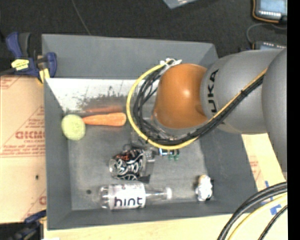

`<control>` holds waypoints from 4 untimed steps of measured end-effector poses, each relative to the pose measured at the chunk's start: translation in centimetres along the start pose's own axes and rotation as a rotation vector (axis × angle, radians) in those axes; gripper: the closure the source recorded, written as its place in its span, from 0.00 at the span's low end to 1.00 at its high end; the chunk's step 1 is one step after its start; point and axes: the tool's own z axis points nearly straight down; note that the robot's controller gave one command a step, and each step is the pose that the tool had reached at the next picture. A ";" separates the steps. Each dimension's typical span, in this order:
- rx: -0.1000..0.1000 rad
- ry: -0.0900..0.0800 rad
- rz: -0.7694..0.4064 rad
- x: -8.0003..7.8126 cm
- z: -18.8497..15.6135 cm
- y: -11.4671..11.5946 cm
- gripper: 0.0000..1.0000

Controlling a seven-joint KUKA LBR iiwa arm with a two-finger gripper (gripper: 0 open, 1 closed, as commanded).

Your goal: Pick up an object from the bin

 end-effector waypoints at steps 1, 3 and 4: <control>0.001 0.025 0.086 -0.8 8.0 0.0 1.00; 0.002 0.032 0.081 -0.8 4.2 0.1 1.00; 0.001 0.028 0.067 -1.2 -1.0 0.5 1.00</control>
Offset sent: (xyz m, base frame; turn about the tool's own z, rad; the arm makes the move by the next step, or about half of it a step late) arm 0.0000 0.0000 0.0000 0.0000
